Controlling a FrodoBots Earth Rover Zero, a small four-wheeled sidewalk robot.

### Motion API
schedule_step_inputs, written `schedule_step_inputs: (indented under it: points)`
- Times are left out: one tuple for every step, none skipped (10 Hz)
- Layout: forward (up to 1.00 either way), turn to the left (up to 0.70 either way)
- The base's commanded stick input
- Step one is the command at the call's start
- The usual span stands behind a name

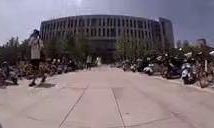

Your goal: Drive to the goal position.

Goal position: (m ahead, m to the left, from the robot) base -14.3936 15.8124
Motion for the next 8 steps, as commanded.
schedule_step_inputs:
  points:
    - [0.7,0.0]
    - [0.7,0.0]
    - [0.49,0.0]
    - [0.14,0.0]
    - [0.0,0.0]
    - [0.0,0.0]
    - [0.0,0.0]
    - [0.0,0.0]
